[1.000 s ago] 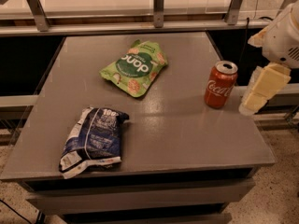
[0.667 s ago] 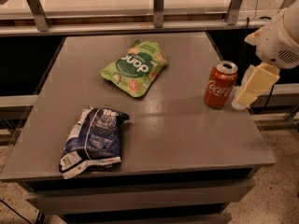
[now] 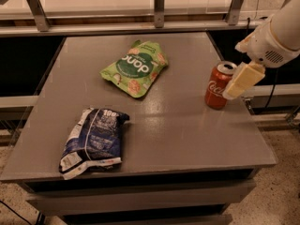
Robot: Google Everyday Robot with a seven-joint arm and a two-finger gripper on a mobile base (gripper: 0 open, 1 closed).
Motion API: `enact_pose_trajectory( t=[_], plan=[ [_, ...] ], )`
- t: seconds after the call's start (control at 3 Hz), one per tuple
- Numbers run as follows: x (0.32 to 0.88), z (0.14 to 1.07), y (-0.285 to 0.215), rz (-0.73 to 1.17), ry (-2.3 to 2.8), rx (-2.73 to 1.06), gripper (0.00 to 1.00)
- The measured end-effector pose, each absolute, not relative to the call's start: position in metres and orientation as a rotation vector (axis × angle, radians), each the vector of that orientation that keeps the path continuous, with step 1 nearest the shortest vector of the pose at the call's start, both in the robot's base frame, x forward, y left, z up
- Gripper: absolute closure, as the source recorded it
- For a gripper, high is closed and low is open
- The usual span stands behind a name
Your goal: Pick coke can
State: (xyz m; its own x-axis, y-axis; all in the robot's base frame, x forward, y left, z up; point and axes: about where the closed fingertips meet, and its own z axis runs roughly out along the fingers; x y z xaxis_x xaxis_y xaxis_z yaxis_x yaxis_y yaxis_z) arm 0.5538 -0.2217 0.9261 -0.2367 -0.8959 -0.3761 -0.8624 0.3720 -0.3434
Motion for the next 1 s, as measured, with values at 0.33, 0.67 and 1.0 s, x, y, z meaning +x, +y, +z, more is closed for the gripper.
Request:
enact_pose_trajectory(
  t=[0.33,0.67,1.0],
  plan=[
    [0.562,0.916,-0.212,-0.031,2.117,-1.531,0.42],
    [0.564,0.912,-0.202,0.037,2.104,-1.560,0.65],
    [0.561,0.927,-0.188,0.087,2.067,-1.596,0.87]
  ],
)
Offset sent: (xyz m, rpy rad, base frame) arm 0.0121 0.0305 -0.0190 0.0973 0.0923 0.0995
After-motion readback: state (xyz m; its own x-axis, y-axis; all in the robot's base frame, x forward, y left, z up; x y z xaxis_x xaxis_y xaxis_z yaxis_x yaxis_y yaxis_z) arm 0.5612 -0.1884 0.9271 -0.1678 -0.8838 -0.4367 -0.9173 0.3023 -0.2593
